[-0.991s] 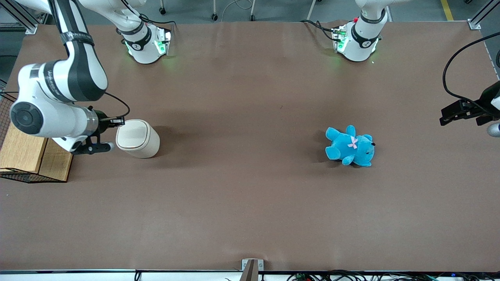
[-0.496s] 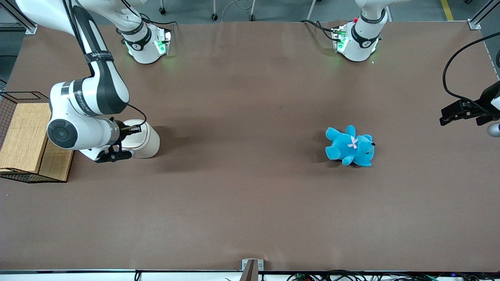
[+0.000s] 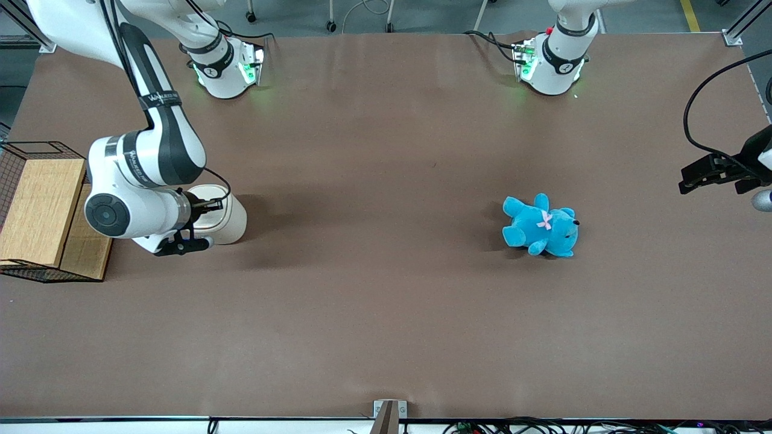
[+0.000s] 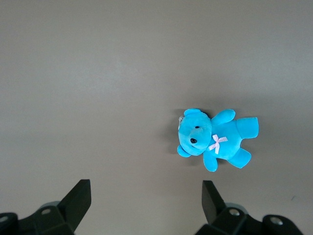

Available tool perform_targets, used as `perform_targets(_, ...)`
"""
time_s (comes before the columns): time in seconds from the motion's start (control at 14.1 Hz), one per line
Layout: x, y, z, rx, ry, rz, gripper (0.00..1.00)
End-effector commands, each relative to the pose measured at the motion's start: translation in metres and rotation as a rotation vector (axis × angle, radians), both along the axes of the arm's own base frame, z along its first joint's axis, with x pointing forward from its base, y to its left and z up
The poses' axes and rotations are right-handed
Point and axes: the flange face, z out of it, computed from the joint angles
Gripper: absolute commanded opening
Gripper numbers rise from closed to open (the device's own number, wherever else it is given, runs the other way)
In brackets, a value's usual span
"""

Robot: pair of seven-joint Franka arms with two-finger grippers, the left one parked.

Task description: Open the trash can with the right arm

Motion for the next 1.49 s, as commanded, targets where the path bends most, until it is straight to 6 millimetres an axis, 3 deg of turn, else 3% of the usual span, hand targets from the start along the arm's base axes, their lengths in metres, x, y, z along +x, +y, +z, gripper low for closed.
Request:
perform_targets(0.0,-0.005,0.002,-0.009,-0.001,0.007,-0.004,0.0)
perform_targets(0.64,-0.005,0.008,-0.028,-0.003,0.021,0.006,0.0)
perform_targets(0.78,-0.005,0.003,-0.02,-0.004,0.033,-0.002,0.0)
perform_targets(1.06,0.005,-0.012,0.025,-0.005,0.075,-0.01,0.06)
perform_targets(1.2,0.011,-0.019,0.052,-0.003,0.085,-0.019,0.2)
perform_targets(1.27,0.013,-0.023,0.065,0.001,0.089,-0.016,0.32)
perform_targets(1.42,0.015,-0.03,0.094,0.014,0.084,0.006,0.64)
